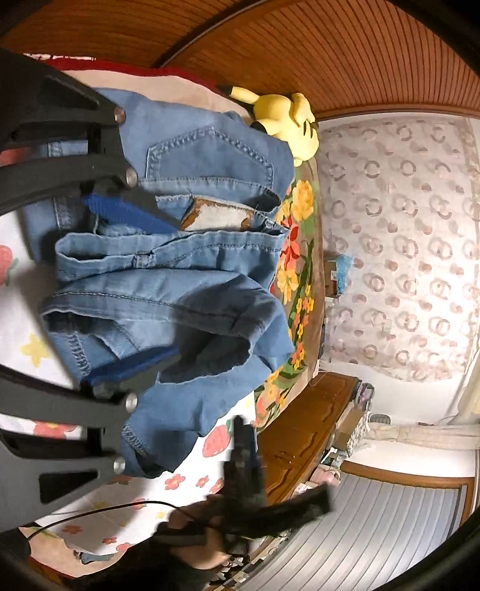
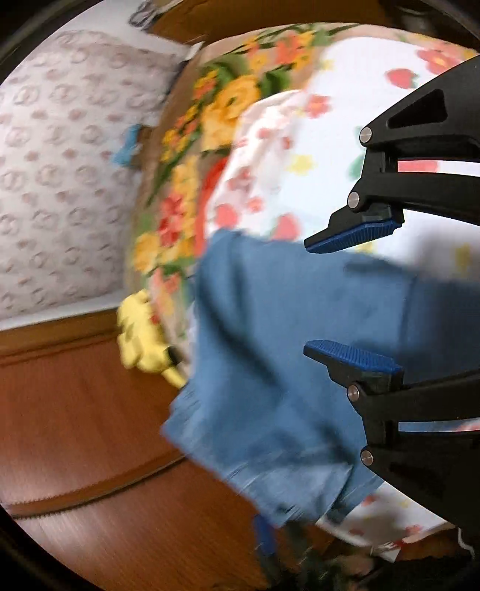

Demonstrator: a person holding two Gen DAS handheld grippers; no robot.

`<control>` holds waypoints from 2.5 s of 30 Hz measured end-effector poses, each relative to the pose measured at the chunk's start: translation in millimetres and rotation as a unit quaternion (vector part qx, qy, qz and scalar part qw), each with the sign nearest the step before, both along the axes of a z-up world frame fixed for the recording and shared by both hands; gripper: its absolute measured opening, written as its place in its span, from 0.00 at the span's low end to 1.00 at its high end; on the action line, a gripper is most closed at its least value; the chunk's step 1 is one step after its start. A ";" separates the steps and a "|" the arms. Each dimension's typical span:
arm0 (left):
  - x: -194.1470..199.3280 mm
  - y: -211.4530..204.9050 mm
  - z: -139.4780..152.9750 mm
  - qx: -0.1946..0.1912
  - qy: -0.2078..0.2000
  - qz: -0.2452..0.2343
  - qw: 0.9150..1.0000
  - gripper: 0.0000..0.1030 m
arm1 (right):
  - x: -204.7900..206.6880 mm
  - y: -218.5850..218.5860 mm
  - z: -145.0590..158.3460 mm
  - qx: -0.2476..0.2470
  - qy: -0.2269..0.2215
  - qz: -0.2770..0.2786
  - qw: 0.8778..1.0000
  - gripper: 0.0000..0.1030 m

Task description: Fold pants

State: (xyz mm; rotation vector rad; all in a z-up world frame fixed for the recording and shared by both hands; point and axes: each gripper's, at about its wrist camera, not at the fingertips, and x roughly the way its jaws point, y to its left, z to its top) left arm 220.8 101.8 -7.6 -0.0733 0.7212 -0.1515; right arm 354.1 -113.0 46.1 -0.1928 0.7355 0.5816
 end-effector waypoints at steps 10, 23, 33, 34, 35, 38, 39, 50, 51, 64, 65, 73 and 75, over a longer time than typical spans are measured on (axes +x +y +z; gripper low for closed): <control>20.2 -8.8 -10.5 0.010 0.017 -0.006 1.000 0.76 | 4.7 13.8 -39.1 0.025 0.063 -0.006 0.998 0.50; -15.2 7.5 -18.6 0.010 0.010 0.022 1.000 0.76 | -25.1 -22.8 -40.6 0.040 0.076 -0.021 0.996 0.50; -32.1 0.6 -17.3 0.009 0.004 0.020 1.000 0.76 | -56.9 -33.8 -44.9 0.043 0.105 -0.028 0.993 0.50; -31.9 0.8 -17.1 0.010 0.003 0.020 1.000 0.76 | -56.5 -32.4 -44.9 0.047 0.107 -0.029 0.993 0.46; -34.3 0.3 -17.2 0.010 0.002 0.021 1.000 0.76 | -59.5 -30.8 -44.1 0.046 0.103 -0.029 0.993 0.32; -42.1 -1.3 -15.2 0.011 -0.002 0.023 1.000 0.76 | -71.1 -26.9 -33.7 0.046 0.085 -0.011 0.995 0.13; -45.2 -2.7 -13.3 0.011 -0.006 0.023 1.000 0.76 | -77.0 -29.2 -26.4 0.055 0.077 -0.007 0.995 0.12; -62.9 -24.0 19.9 0.011 -0.053 0.008 0.998 0.76 | -177.3 -89.4 53.5 0.084 -0.034 -0.001 0.996 0.10; -64.0 -29.8 21.0 0.012 -0.055 0.001 0.998 0.76 | -184.7 -98.0 51.9 0.082 -0.036 -0.005 0.996 0.10; -35.2 -100.9 2.3 0.034 -0.020 -0.079 0.996 0.76 | -220.4 -157.4 -21.0 0.054 -0.005 -0.088 0.995 0.23; -33.1 -105.5 3.0 0.036 -0.020 -0.083 0.996 0.76 | -221.4 -155.7 -19.9 0.051 -0.009 -0.093 0.994 0.25; 2.3 -142.0 6.4 0.038 -0.008 -0.122 0.992 0.74 | -210.6 -148.8 -2.3 0.057 -0.047 -0.116 0.990 0.29; 13.7 -148.7 1.9 0.032 0.005 -0.132 0.991 0.65 | -201.7 -147.4 -15.6 0.058 -0.039 -0.115 0.991 0.29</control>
